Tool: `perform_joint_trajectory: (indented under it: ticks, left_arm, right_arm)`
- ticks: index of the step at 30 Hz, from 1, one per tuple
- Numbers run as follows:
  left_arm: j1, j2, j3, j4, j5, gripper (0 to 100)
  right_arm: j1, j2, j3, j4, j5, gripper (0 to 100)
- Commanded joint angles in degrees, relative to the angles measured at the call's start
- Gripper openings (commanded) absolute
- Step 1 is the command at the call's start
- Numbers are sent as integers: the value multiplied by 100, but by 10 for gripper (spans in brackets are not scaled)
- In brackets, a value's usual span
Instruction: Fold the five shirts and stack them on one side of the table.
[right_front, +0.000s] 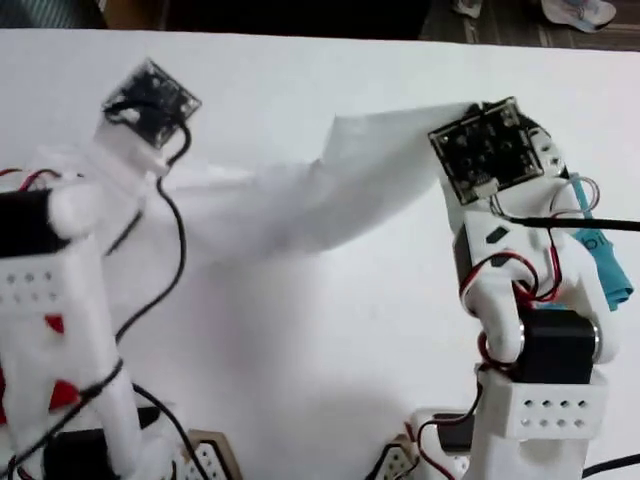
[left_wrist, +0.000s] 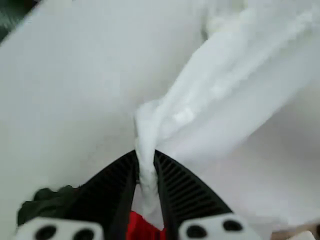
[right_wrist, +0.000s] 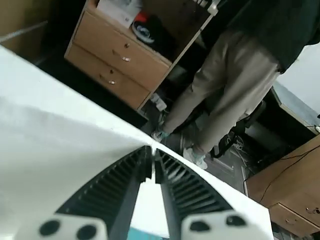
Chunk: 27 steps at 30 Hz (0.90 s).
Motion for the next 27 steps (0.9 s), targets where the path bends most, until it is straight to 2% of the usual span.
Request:
perform_joint_trajectory:
  ticks: [1,6,10,15,19,23,27]
  left_arm:
    - [79,-114,1499,-510,18,27]
    - [114,-70,3354,-1969,18,27]
    - [97,-70,4233,-2716,18,27]
    - [105,-79,4769,-2901,26,27]
    - [44,-79,5086,-3218,-9,27]
    - [-149,-70,5182,-3402,-9,27]
    - [-176,-70,5182,-3376,26,27]
  right_arm:
    - [40,-119,-246,66,176,20]
    - [66,-110,-18,75,378,20]
    - [48,-110,466,75,396,20]
    - [13,-101,765,734,316,20]
    - [-523,101,1925,1332,-255,21]
    - [-1015,1015,3121,857,-273,23]
    - [-1077,2316,2418,673,-299,38]
